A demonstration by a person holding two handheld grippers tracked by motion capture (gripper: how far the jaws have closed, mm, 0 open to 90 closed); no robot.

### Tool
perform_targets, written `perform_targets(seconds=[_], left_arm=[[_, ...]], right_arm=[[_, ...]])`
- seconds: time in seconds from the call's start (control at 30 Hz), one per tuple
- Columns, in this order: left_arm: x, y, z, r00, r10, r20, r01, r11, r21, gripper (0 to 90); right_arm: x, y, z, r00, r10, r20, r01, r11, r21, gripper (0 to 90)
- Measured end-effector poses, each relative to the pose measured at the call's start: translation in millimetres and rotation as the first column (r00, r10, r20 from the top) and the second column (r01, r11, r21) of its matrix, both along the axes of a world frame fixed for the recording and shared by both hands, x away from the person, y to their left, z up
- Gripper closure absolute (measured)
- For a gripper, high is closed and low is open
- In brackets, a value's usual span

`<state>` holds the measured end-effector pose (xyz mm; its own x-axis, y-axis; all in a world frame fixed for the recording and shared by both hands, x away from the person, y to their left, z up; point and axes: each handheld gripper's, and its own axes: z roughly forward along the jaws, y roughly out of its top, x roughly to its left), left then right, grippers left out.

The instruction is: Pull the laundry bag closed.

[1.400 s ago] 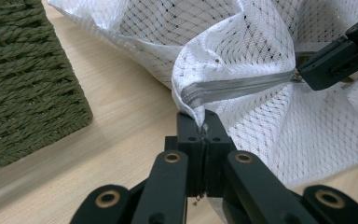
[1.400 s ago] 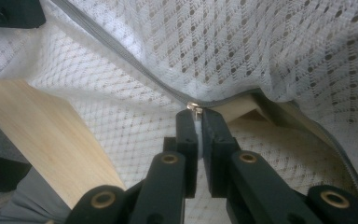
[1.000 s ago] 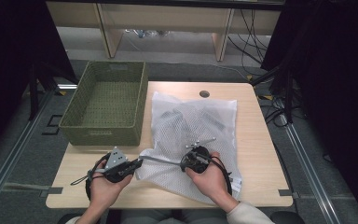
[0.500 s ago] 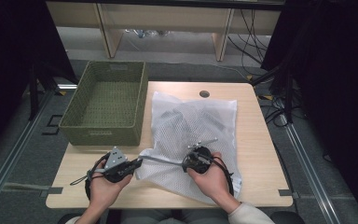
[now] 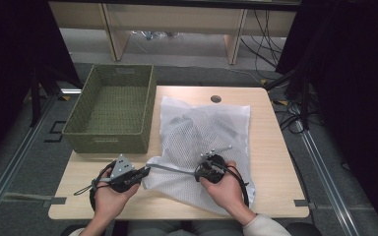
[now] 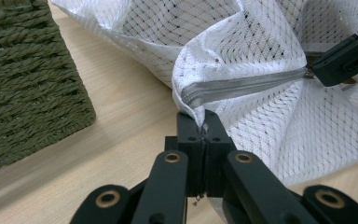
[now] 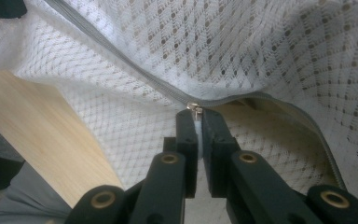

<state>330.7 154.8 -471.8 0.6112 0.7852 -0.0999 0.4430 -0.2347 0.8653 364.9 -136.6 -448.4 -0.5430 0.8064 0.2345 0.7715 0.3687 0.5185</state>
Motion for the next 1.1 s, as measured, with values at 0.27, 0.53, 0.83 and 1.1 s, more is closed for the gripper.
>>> perform_targets(seconds=[0.27, 0.53, 0.83, 1.1], left_arm=[[0.3, 1.8, 0.5, 1.0, -0.003, 0.0, 0.003, 0.9998, 0.019, 88.5], [0.0, 0.9, 0.2, 1.0, -0.001, -0.001, 0.001, 1.0, 0.006, 88.5], [0.5, 2.3, 0.4, 1.0, -0.004, 0.0, 0.004, 1.0, 0.004, 88.5], [0.6, 3.1, 0.8, 1.0, 0.009, 0.0, -0.009, 1.0, 0.004, 88.5]], right_arm=[[0.2, -2.4, -1.1, 0.9999, 0.005, 0.011, -0.005, 1.0, -0.005, 87.0], [-1.2, -4.9, -0.6, 1.0, -0.009, 0.0, 0.009, 1.0, 0.005, 87.0], [-2.0, -7.7, -0.2, 0.9999, -0.01, 0.004, 0.01, 1.0, 0.001, 87.0], [-0.8, -13.3, -0.9, 0.9999, 0.009, 0.01, -0.009, 1.0, 0.001, 87.0]])
